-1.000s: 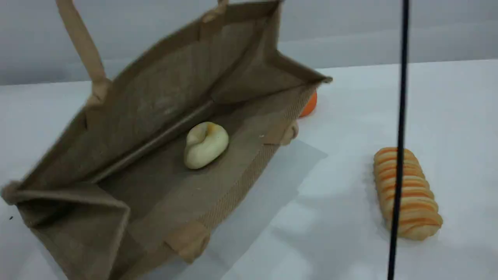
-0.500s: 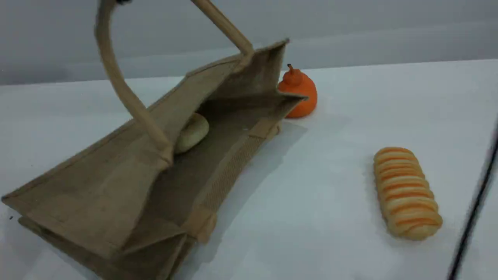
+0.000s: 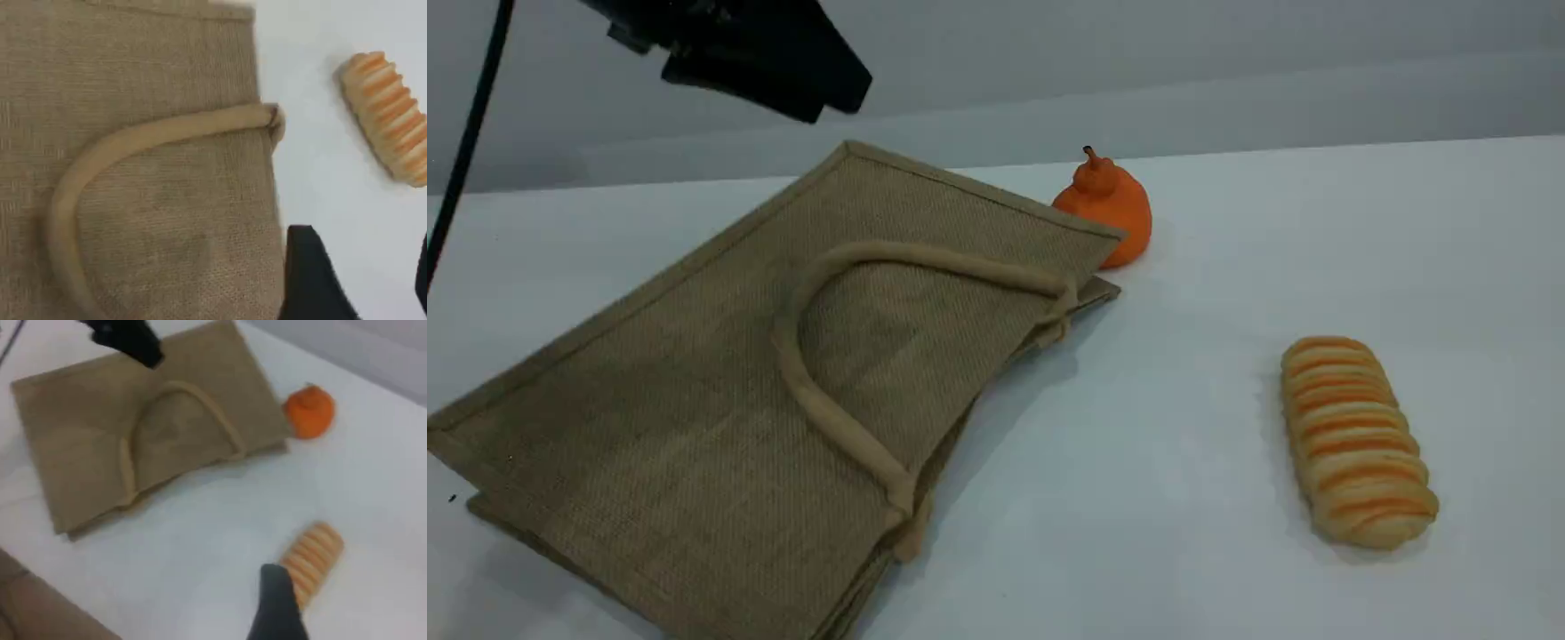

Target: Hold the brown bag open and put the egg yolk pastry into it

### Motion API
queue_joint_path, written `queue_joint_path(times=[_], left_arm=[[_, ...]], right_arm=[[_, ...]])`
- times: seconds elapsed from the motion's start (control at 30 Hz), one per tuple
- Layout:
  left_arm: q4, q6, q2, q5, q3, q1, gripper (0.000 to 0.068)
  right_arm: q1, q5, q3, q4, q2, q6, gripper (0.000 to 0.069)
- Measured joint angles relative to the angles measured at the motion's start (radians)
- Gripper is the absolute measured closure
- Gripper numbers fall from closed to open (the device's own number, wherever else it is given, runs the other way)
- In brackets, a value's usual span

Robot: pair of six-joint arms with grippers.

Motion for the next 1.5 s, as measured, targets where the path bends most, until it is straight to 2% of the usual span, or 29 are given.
queue_joint_path(times=[0.23, 0.37, 0.47, 0.8, 1.0, 1.4, 1.5], left_arm=[[-0.002, -0.001, -0.093, 0.081, -0.002, 0.0, 0.0328], [0.001, -0.001, -0.184, 0.086, -0.002, 0.0, 0.0328], [0.019, -0.012, -0.258, 0.119, 0.0, 0.0, 0.0328], [0.133, -0.16, -0.467, 0.244, 0.002, 0.0, 0.0328], [0.159, -0.219, -0.564, 0.295, 0.037, 0.0, 0.0328], [0.163, -0.269, -0.825, 0.254, 0.33, 0.0, 0.0328], [0.2, -0.286, -0.916, 0.235, 0.393, 0.0, 0.0328]], right_arm=[[0.0, 0.018, 0.031, -0.043, -0.152, 0.057, 0.026], [0.0, 0.017, 0.091, -0.043, -0.245, 0.057, 0.026], [0.0, -0.016, 0.166, -0.044, -0.314, 0.057, 0.026], [0.0, -0.156, 0.522, -0.059, -0.552, 0.101, 0.026], [0.0, -0.165, 0.684, -0.059, -0.676, 0.116, 0.026], [0.0, -0.144, 0.707, -0.059, -0.712, 0.12, 0.026], [0.0, -0.143, 0.707, -0.059, -0.712, 0.12, 0.026]])
